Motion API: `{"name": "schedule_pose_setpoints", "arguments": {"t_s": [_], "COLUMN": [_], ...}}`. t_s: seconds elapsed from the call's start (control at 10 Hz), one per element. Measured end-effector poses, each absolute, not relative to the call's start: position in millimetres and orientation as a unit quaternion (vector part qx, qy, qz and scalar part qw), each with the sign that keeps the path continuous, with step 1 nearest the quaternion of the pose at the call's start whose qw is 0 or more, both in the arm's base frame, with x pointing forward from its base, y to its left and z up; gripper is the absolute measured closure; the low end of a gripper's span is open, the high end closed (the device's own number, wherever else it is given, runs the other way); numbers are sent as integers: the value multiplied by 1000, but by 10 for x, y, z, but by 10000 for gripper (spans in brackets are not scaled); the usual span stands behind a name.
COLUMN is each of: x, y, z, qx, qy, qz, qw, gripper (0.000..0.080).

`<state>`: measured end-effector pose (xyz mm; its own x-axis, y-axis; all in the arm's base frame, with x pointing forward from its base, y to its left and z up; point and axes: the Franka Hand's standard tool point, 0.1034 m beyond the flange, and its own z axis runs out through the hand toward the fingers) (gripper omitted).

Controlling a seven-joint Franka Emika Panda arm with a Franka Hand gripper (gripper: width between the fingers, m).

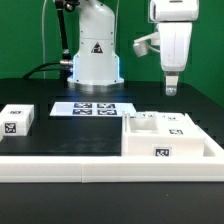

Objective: Assemble cabinet

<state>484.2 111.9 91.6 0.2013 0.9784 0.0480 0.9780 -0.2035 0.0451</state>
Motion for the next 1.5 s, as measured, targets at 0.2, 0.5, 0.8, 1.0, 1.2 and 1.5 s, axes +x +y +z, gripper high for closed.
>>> {"name": "schedule_pose_setpoints", "arguments": {"t_s": [0.2,0.5,0.8,1.0,1.2,1.5], "x": [4892,4868,4555,4409,4433,4399], "y": [1086,1081,1070,1046,1043,1053], "z": [892,872,727,649,656,565], "qx": [776,775,733,720,721,722], "qy": [630,631,680,694,693,692], "qz": [31,29,6,-13,-11,-11], "qw": [1,0,-10,-17,-16,-21], "gripper": [2,2,2,2,2,2]}}
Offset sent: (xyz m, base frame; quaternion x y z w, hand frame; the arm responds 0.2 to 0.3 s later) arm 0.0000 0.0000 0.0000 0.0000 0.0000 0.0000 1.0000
